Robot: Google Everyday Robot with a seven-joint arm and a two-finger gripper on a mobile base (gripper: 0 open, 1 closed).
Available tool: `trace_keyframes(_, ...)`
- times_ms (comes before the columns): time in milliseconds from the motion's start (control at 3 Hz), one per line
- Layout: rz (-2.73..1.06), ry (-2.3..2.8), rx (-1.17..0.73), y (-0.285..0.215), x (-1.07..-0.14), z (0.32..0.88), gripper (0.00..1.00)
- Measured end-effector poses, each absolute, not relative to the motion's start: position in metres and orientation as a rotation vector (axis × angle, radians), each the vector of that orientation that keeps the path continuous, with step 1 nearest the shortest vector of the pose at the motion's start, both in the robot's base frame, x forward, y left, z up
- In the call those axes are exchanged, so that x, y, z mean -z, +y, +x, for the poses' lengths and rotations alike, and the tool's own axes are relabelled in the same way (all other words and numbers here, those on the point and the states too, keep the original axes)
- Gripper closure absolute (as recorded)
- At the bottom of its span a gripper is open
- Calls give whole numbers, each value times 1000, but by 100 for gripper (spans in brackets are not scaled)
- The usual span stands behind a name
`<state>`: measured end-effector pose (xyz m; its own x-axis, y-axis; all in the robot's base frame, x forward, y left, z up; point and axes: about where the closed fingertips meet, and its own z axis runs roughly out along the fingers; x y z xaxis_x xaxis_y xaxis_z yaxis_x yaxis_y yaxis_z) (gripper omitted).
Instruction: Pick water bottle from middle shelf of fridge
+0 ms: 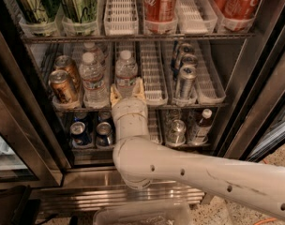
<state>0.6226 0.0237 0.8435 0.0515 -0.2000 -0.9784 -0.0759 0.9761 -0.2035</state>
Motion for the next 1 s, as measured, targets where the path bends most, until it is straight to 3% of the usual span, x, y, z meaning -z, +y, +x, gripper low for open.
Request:
trace_keyframes(667,-224,1519,90,24,-843,624,94)
trace_keyframes(1000,-224,1519,90,24,-843,624,100)
